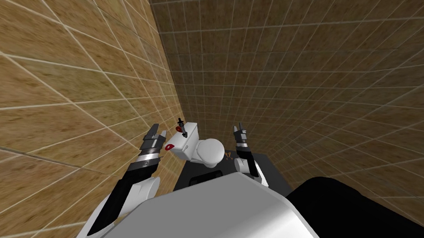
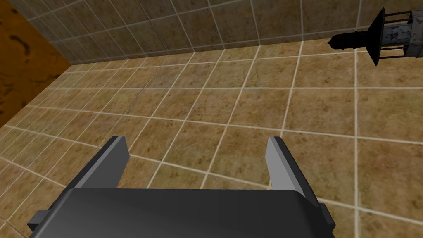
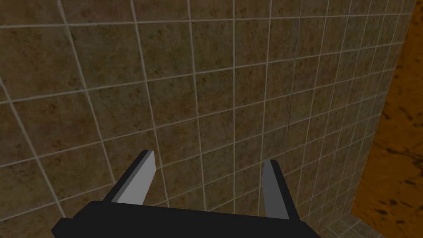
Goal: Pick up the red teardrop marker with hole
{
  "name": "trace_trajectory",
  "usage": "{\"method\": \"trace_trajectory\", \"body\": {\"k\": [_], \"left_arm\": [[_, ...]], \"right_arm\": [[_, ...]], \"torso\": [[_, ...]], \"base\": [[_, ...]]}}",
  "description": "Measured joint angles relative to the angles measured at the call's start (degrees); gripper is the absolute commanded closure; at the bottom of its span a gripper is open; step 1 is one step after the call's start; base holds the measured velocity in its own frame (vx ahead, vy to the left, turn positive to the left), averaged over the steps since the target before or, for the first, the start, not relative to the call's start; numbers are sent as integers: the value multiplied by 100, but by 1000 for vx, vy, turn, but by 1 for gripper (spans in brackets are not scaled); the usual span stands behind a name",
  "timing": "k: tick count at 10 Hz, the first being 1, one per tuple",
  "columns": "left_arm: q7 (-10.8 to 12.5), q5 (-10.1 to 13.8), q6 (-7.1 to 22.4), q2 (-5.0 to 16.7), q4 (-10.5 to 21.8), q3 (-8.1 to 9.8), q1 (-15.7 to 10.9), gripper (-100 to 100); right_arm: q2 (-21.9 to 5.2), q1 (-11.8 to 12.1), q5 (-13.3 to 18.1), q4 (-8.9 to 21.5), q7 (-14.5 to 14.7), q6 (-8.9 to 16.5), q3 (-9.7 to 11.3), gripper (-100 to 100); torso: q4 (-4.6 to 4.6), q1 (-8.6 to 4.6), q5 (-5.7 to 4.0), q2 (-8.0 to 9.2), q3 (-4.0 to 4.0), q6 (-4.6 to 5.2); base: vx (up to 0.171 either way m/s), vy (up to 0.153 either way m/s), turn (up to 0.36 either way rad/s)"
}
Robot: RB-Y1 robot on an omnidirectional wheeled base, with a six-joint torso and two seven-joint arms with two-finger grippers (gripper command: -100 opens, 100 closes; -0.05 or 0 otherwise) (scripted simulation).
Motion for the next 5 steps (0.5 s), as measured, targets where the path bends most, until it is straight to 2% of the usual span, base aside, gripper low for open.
{"method": "trace_trajectory", "body": {"k": [5], "left_arm": [[144, 246, 744, 8, -84, -66, 19, -100]], "right_arm": [[0, 0, 0, 0, 0, 0, 0, 0]], "torso": [[0, 2, 0, 0, 0, 1]], "base": [[-10, 24, -48]]}}
